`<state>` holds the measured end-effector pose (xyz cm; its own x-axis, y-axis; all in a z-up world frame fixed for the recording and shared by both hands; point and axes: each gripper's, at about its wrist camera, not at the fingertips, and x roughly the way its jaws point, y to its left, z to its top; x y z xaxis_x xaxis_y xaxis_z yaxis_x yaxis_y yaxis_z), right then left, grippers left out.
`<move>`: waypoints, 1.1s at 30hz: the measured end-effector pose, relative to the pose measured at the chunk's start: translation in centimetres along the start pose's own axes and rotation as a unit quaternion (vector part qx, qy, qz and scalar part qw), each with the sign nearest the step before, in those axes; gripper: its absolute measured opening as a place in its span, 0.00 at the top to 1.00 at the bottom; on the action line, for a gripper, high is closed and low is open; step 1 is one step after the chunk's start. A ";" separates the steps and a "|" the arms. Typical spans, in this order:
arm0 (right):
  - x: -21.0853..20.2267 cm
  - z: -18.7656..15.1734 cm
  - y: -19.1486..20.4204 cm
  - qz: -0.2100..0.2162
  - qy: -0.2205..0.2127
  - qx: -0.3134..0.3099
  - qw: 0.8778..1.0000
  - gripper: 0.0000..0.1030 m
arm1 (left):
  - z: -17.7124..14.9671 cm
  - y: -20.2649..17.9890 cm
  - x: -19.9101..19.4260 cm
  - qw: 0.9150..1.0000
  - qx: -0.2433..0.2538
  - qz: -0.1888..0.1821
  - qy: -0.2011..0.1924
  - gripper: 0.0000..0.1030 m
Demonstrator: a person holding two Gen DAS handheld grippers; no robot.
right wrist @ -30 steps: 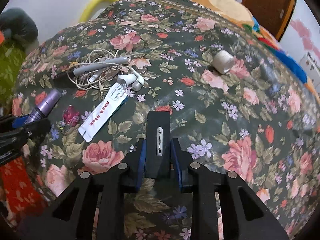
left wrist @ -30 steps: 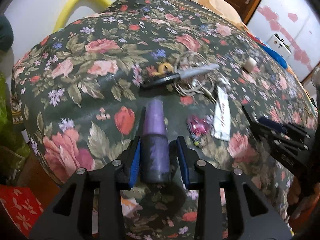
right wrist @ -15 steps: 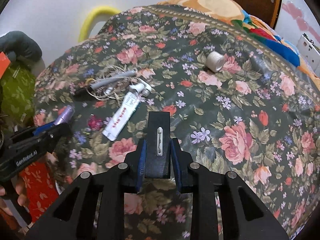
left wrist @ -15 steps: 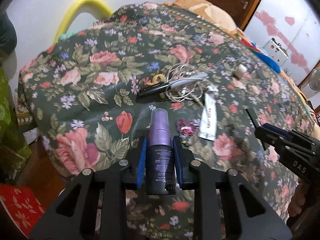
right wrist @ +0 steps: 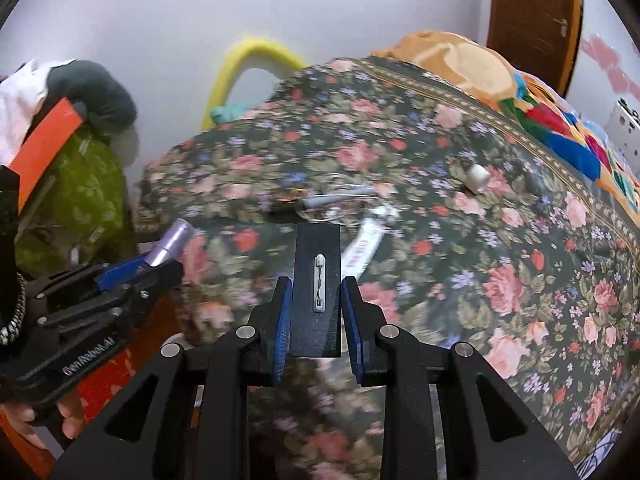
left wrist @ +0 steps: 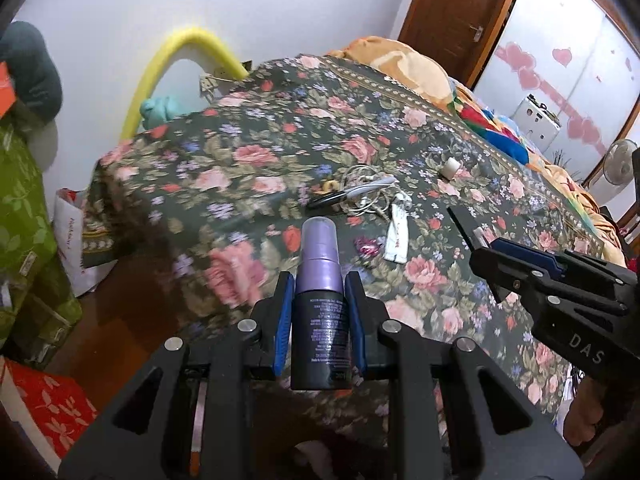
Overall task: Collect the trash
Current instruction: 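Carry the spray bottle and black card in both tools over the bin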
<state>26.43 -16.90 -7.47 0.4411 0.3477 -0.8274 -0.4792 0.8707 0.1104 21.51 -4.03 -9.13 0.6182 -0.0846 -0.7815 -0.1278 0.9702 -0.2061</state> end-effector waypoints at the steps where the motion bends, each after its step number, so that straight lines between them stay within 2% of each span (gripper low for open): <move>1: -0.2 -0.2 0.8 0.003 0.000 -0.003 1.000 0.78 | -0.4 0.5 -0.7 1.000 -0.003 0.000 -0.001 0.76; 10: -0.3 -2.0 8.3 0.039 0.013 -0.032 0.999 0.78 | -3.7 6.0 -4.7 0.999 -0.021 0.026 -0.003 0.76; 18: 1.3 -3.8 14.6 0.060 0.041 -0.060 0.996 0.78 | -7.3 12.4 -6.7 0.997 -0.050 0.052 0.017 0.76; 26: 4.4 -5.3 19.5 0.082 0.085 -0.079 0.990 0.78 | -10.6 17.4 -5.7 0.993 -0.075 0.072 0.049 0.76; 33: 9.3 -7.1 22.2 0.096 0.148 -0.096 0.980 0.78 | -13.6 21.0 -2.4 0.986 -0.110 0.075 0.099 0.76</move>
<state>14.46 3.22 -16.64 0.1042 0.3581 -0.9279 -0.6776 0.7085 0.1973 6.78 13.50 -19.63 0.4180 -0.0074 -0.9084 -0.3846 0.9045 -0.1844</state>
